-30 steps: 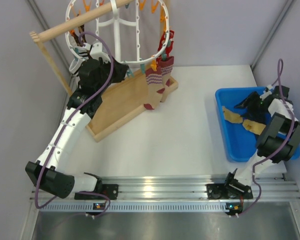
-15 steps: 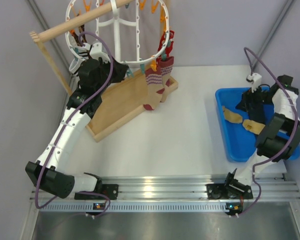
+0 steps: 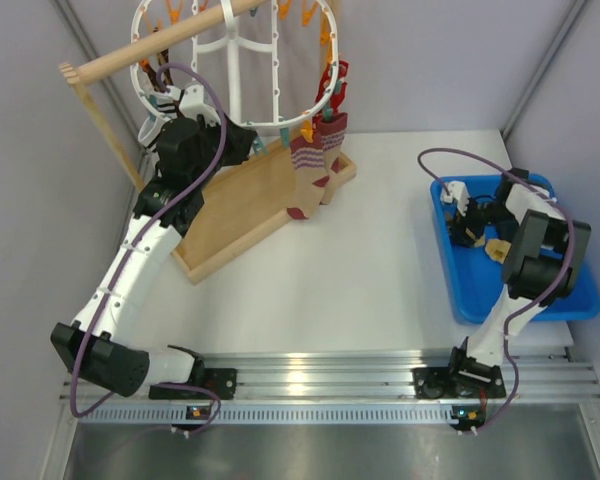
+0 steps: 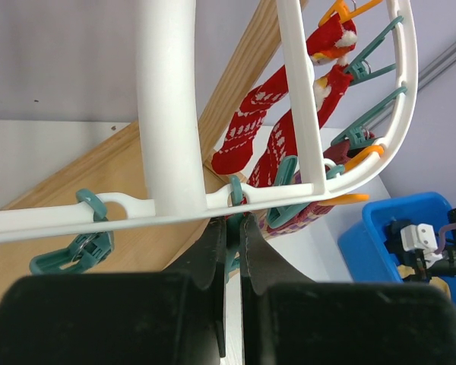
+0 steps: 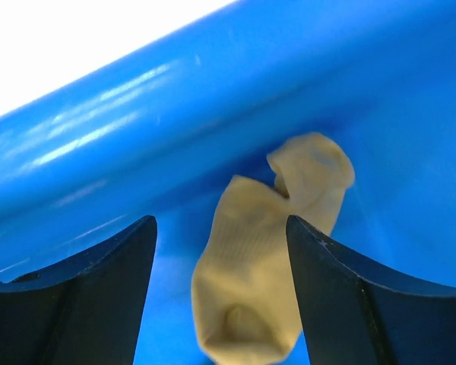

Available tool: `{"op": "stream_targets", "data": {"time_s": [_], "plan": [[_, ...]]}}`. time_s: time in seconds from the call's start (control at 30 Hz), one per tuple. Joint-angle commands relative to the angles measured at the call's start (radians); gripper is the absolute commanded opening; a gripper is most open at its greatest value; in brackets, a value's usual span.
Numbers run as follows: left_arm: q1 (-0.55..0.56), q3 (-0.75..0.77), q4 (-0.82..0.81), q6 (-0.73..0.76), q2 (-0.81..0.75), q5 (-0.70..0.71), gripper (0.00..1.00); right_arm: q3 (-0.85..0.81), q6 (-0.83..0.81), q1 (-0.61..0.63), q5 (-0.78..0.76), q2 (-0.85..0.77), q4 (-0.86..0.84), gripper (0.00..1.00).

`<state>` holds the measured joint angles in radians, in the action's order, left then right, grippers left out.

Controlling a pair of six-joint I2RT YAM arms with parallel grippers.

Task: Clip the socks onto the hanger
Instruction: Pick up the sock from the bin.

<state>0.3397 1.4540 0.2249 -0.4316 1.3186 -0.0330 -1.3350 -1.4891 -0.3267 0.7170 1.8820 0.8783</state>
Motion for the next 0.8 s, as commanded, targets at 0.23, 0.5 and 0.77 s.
{"op": "stream_targets", "data": {"time_s": [0.23,0.5,0.77], "plan": [[-0.010,-0.009,0.031,0.013,0.007,-0.008,0.00,0.008,-0.028,0.022,-0.088,0.071,-0.088,0.41],[-0.011,-0.003,0.025,0.011,0.010,-0.021,0.00,-0.016,0.003,-0.028,-0.024,-0.001,-0.032,0.00],[-0.011,0.005,0.025,0.010,0.011,-0.036,0.00,-0.179,0.088,-0.069,0.143,-0.153,0.122,0.00]]}}
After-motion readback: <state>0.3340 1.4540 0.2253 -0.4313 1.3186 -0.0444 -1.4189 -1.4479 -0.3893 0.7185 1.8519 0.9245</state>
